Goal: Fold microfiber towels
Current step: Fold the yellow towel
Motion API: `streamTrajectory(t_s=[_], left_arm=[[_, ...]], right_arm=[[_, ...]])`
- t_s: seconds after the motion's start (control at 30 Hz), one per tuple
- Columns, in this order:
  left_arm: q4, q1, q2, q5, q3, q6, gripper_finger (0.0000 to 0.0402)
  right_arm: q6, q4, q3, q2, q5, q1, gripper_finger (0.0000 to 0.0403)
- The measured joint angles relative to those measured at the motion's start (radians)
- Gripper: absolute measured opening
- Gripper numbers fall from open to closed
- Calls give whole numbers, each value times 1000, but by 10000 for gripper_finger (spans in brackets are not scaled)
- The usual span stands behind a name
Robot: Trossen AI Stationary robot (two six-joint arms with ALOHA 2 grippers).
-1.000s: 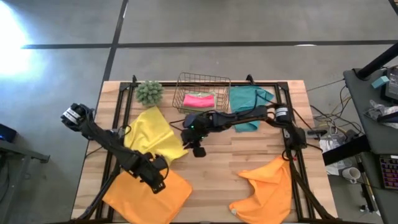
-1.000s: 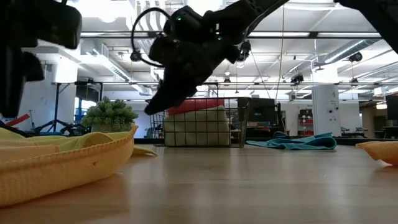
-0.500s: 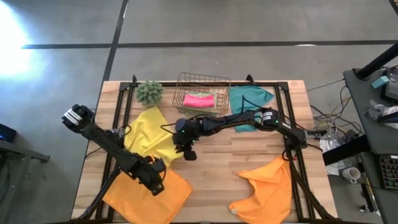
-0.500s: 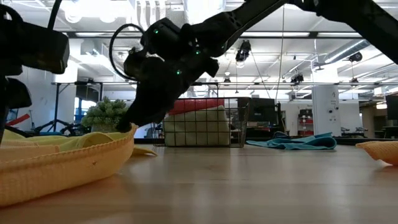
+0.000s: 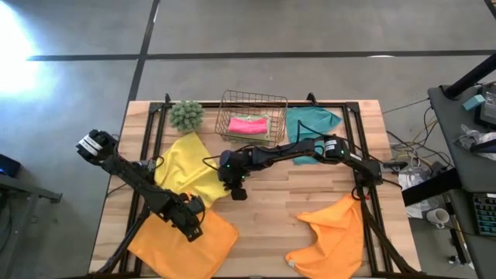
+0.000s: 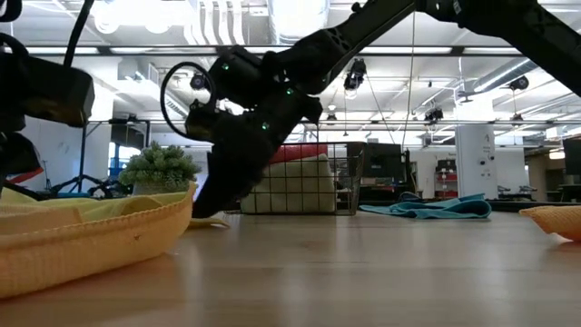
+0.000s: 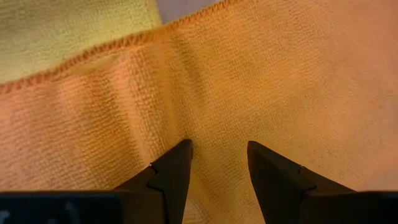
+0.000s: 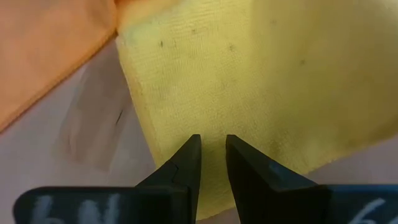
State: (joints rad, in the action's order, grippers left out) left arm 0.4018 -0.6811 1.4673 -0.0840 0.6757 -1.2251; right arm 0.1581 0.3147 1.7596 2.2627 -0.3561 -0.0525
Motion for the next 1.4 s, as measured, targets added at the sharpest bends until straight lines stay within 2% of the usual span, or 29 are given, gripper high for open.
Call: streamTrajectory(t_s=[0.23,0.4,0.57,0.83,1.1,1.4], left_arm=[[-8,0,-2,27,-10,1,146],[-5,-1,-2,111,-11,2,146],[-2,-14,-17,125,-13,7,146],[12,-25,-62,231,-16,-2,146],[27,-32,-62,230,-17,-1,146],[203,-32,-62,227,-16,-2,146]], right_arm=[[2,102,0,-7,40,0,68],[-32,211,2,-10,58,0,68],[-43,291,2,-10,51,0,68],[-96,431,-2,-8,95,-3,68],[-95,672,-5,-20,112,-3,68],[-99,816,-15,-85,111,-3,68]])
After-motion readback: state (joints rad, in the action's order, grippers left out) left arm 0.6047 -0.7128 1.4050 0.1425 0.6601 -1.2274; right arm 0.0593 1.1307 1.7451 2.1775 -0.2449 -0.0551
